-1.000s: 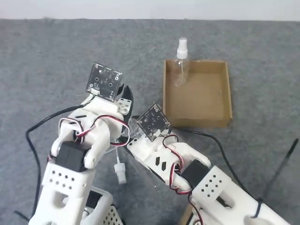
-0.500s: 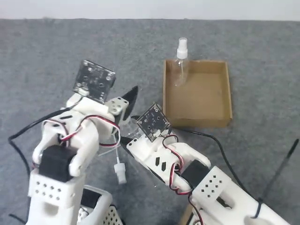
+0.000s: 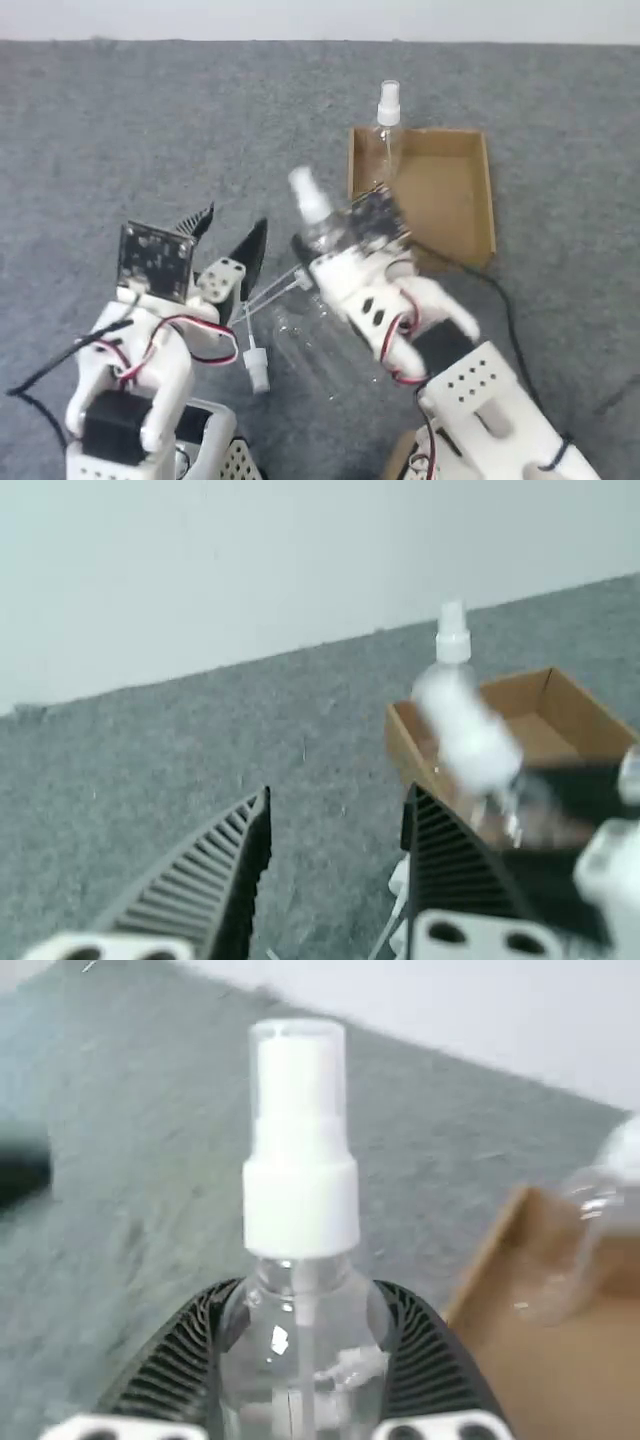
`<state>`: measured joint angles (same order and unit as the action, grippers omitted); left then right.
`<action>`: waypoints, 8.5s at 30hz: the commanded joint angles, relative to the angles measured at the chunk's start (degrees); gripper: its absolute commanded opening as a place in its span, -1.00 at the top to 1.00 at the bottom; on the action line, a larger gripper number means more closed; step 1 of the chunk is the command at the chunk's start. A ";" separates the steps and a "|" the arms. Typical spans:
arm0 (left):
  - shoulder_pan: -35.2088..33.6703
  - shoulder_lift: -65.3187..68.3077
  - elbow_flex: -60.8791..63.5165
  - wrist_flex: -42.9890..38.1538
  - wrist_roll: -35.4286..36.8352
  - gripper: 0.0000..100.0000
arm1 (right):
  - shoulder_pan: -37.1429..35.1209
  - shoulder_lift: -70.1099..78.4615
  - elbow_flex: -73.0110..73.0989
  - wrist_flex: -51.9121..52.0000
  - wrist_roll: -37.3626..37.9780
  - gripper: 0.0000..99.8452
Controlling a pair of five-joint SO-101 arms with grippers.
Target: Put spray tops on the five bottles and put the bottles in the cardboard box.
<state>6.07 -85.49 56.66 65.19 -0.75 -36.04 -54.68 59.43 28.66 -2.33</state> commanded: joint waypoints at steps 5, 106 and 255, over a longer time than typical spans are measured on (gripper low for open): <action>2.11 -12.57 11.21 -5.19 -0.53 0.57 | 2.33 9.89 -18.64 0.57 -0.35 0.99; 2.90 -17.67 23.08 -10.73 0.62 0.46 | 32.75 50.86 -61.01 36.26 10.37 0.99; 2.90 -17.58 25.27 -13.19 0.53 0.46 | 27.56 2.77 26.81 -37.23 9.23 0.97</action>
<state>9.23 -102.64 82.24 53.32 -0.22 -8.35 -52.04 90.02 -6.95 7.43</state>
